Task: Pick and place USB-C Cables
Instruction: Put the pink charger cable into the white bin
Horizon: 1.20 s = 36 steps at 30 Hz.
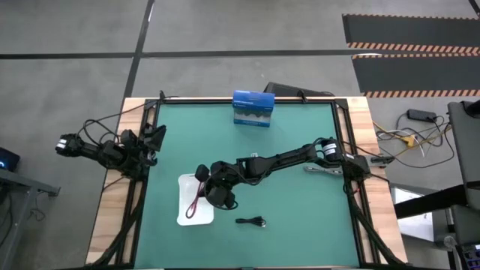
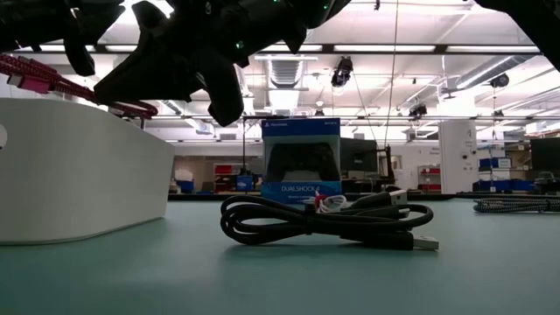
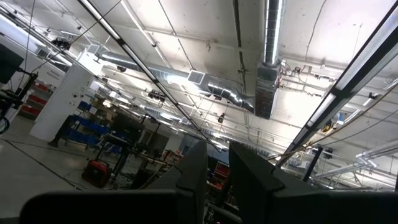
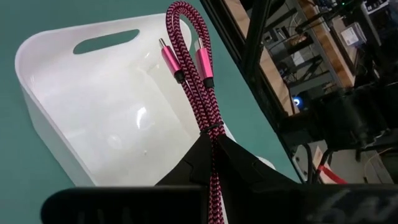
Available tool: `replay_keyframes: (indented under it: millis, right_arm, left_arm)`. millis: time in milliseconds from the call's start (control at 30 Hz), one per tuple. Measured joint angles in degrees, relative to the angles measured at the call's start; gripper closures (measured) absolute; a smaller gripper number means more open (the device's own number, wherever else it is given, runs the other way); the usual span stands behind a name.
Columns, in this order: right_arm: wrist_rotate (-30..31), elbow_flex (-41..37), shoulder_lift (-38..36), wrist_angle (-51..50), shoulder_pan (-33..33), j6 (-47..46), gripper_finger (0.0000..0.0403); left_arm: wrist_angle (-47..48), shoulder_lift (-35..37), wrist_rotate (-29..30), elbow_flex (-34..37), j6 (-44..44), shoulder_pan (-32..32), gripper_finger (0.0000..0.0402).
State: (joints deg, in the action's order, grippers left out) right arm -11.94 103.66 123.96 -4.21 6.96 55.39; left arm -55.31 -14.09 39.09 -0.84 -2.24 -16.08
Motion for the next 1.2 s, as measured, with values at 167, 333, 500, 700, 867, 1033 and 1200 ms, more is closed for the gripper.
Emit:
replay_keyframes:
  millis: [167, 333, 500, 700, 867, 1033, 1200]
  right_arm:
    - [0.0, 0.0, 0.0, 0.0, 0.0, 0.0, 0.0394]
    - [0.0, 0.0, 0.0, 0.0, 0.0, -1.6, 0.0394]
    - [0.0, 0.0, 0.0, 0.0, 0.0, -1.9, 0.0394]
    - [0.0, 0.0, 0.0, -0.3, 0.0, -1.8, 0.0394]
    - [0.0, 0.1, 0.0, -0.6, 0.0, -1.5, 0.0394]
    - [0.0, 0.1, 0.0, -0.7, 0.0, -1.4, 0.0394]
    - [0.0, 0.1, 0.0, -0.8, 0.0, -1.4, 0.0394]
  left_arm:
    - [0.0, 0.0, 0.0, 0.0, 0.0, 0.0, 0.0349]
    - [0.0, 0.0, 0.0, 0.0, 0.0, 0.0, 0.0349]
    - [0.0, 0.0, 0.0, 0.0, 0.0, 0.0, 0.0349]
    - [0.0, 0.0, 0.0, 0.0, 0.0, 0.0, 0.0349]
    - [0.0, 0.0, 0.0, 0.0, 0.0, 0.0, 0.0349]
    - [0.0, 0.0, 0.0, 0.0, 0.0, 0.0, 0.0349]
    - [0.0, 0.0, 0.0, 0.0, 0.0, 0.0, 0.0349]
